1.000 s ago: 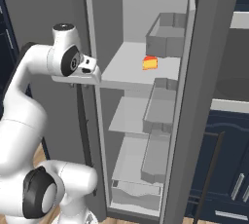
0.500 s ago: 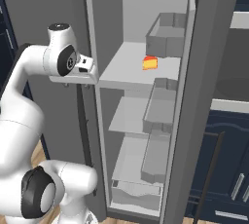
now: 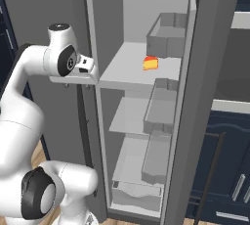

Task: Pick the cheese from the fridge and the cheese grater from the cabinet and place them next to the salad bowl.

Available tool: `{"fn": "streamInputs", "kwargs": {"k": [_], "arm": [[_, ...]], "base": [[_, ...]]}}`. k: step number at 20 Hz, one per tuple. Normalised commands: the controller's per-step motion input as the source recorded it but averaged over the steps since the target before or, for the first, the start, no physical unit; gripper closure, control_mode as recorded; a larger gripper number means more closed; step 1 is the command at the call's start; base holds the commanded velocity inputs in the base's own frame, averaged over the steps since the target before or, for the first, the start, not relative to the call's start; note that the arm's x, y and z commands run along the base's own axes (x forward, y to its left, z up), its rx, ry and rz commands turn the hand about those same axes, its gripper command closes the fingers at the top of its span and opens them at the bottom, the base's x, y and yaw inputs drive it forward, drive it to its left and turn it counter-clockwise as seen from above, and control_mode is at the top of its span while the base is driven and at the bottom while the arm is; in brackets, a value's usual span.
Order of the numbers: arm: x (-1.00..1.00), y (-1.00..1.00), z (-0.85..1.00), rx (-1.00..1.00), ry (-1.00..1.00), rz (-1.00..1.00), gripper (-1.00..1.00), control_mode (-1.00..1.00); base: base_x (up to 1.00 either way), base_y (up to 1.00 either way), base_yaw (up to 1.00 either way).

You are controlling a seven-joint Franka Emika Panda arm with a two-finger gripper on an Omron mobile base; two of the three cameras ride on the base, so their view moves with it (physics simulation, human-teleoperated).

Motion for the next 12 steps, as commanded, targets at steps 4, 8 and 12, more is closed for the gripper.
{"fn": "streamInputs", "kwargs": {"k": [4, 8, 12], "arm": [[0.0, 0.0, 0.0, 0.0, 0.0, 0.0, -1.0, -1.0], [0.0, 0.0, 0.0, 0.0, 0.0, 0.0, -1.0, -1.0], [0.0, 0.0, 0.0, 0.0, 0.0, 0.0, -1.0, -1.0]], "base": [[0.0, 0.0, 0.0], [0.0, 0.0, 0.0], [0.0, 0.0, 0.0]]}}
